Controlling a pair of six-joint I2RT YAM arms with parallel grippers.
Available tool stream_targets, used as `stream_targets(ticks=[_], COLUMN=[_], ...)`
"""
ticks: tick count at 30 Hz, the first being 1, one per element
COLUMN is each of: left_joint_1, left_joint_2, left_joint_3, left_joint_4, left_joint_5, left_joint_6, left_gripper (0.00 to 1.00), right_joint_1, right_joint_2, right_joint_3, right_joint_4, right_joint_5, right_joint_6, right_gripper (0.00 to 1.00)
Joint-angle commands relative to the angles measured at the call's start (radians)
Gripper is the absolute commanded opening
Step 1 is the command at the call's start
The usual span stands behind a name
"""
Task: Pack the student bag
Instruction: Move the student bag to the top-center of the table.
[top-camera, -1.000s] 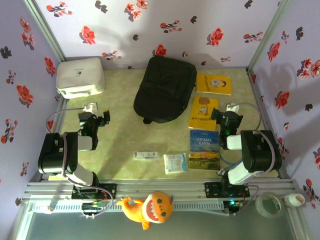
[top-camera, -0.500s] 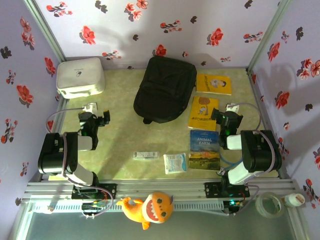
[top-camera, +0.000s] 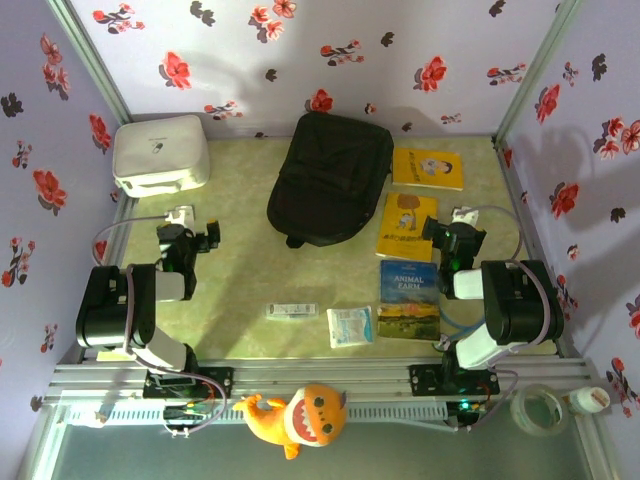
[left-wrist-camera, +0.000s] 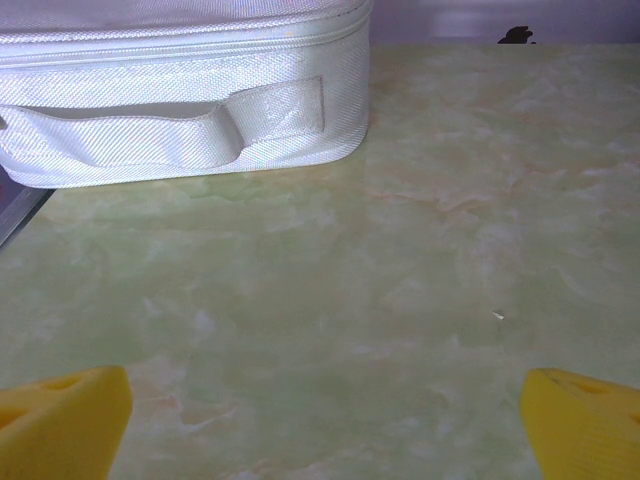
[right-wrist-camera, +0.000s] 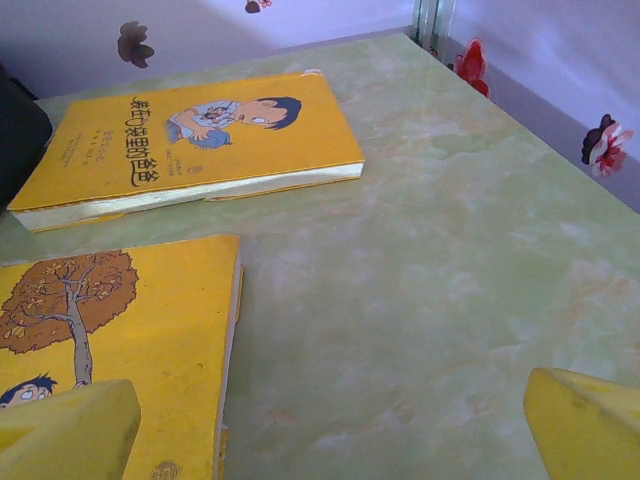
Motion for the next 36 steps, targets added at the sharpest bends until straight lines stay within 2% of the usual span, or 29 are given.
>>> stream_targets(ticks=[1,2,5,7,9,11,14,17,19,21,23,25,30,36], left_joint_1=[-0.007,-0.008,-0.011,-0.011,-0.014,-0.017,-0.036,-0.097,-0.146,-0.202,-0.262,-0.315,-0.44,-0.525], left_joint_2=[-0.019,-0.045,-0.132,-0.187,-0.238,-0.287,-0.325,-0.299,-0.249,-0.186,-0.122,-0.06,0.115,0.314], left_joint_3=[0.014,0.014,0.031,0.051,0.084,0.121,0.205,0.376,0.487,0.576,0.66,0.712,0.794,0.907], left_joint_4=[-0.005,-0.022,-0.122,-0.202,-0.281,-0.338,-0.442,-0.648,-0.769,-0.829,-0.868,-0.869,-0.831,-0.847], left_joint_5=[0.01,0.008,-0.036,-0.053,-0.059,-0.061,-0.061,-0.061,-0.061,-0.051,-0.004,0.039,0.137,0.262], left_joint_6=[0.025,0.025,0.007,0.004,-0.005,-0.077,-0.174,-0.273,-0.338,-0.399,-0.43,-0.475,-0.613,-0.726], left_gripper=[1.0,1.0,1.0,1.0,1.0,1.0,1.0,1.0,1.0,1.0,1.0,1.0,0.99,0.96], right_joint_1=[0.008,0.005,0.031,0.063,0.074,0.074,0.075,0.075,0.075,0.077,0.088,0.111,0.167,0.207], right_joint_2=[-0.025,-0.049,-0.04,-0.078,-0.163,-0.239,-0.302,-0.27,-0.216,-0.146,-0.072,-0.014,0.076,0.224], right_joint_3=[0.009,0.004,-0.029,-0.017,0.029,0.101,0.244,0.468,0.577,0.677,0.767,0.818,0.812,0.886], right_joint_4=[-0.007,-0.041,0.061,0.013,-0.151,-0.331,-0.62,-1.006,-1.13,-1.22,-1.263,-1.268,-1.085,-1.037], right_joint_5=[0.067,0.068,0.067,0.135,0.149,0.153,0.148,0.142,0.092,-0.032,-0.162,-0.241,-0.403,-0.473], right_joint_6=[0.015,0.022,-0.032,-0.055,-0.052,-0.024,0.084,0.259,0.33,0.366,0.384,0.418,0.531,0.621], right_gripper=[0.99,0.99,0.99,0.99,0.99,0.99,0.99,0.99,0.99,0.99,0.99,0.99,0.99,0.87])
